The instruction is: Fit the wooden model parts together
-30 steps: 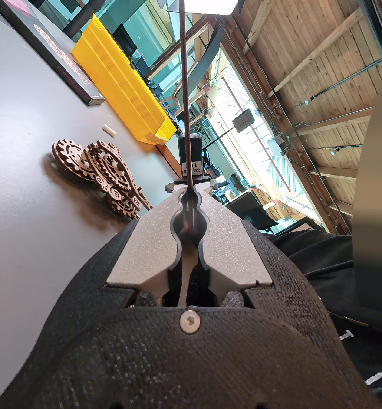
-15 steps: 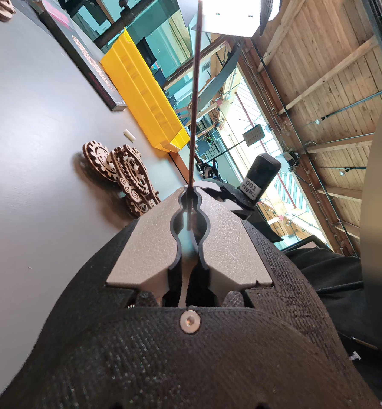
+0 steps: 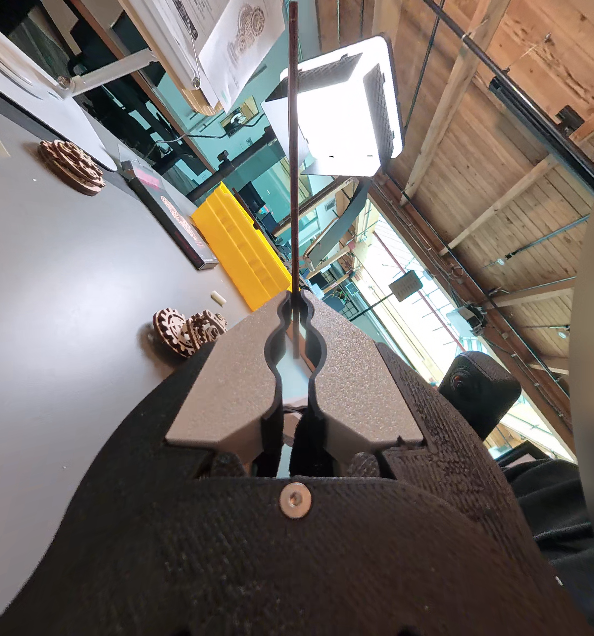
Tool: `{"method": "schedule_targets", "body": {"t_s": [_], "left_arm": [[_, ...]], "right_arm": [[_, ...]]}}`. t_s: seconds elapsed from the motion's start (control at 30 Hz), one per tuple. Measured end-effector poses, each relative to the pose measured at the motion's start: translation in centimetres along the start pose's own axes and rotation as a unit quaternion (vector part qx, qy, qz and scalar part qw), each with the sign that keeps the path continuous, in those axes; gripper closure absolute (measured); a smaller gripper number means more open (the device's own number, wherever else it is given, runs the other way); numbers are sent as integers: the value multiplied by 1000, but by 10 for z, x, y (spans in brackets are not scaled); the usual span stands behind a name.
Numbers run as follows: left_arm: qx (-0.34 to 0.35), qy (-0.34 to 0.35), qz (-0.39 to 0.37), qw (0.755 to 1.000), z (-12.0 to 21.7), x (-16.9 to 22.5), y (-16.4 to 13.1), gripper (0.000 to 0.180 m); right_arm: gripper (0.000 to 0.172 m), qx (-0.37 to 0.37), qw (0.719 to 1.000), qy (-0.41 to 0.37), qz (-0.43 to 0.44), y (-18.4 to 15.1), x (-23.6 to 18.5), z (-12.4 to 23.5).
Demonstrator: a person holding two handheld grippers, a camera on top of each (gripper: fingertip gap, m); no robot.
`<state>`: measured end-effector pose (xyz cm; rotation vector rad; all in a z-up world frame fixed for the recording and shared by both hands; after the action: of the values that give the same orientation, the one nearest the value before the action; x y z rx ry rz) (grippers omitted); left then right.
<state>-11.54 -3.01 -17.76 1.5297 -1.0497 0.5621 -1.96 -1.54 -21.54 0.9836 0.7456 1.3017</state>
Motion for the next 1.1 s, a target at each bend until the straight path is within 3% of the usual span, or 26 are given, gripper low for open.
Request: {"method": "schedule_targets", "body": {"t_s": [0.2, 0.57, 1.0, 1.1], "left_arm": [[-1, 7, 30, 1000, 3, -10, -2, 179], [-10, 3, 16, 1000, 3, -10, -4, 179], [-10, 1, -7, 1000, 4, -11, 0, 179], [-10, 1, -10, 1000, 5, -12, 1, 179]], "right_arm": [[172, -10, 999, -37, 5, 4, 1, -18], [172, 23, 998, -61, 26, 8, 10, -10], [172, 66, 997, -41, 24, 18, 17, 6], [158, 119, 993, -2, 24, 33, 31, 22]]}}
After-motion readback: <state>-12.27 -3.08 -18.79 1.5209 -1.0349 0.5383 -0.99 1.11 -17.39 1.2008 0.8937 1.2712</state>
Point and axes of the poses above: each gripper's, where its closed fingertips meet, z back along the fingers, y out of its top, x = y × z across the jaws, the point moved 5 cm from there along z, back along the fingers, and after that the axes turned 3 degrees about x, right-handed, at the moved point
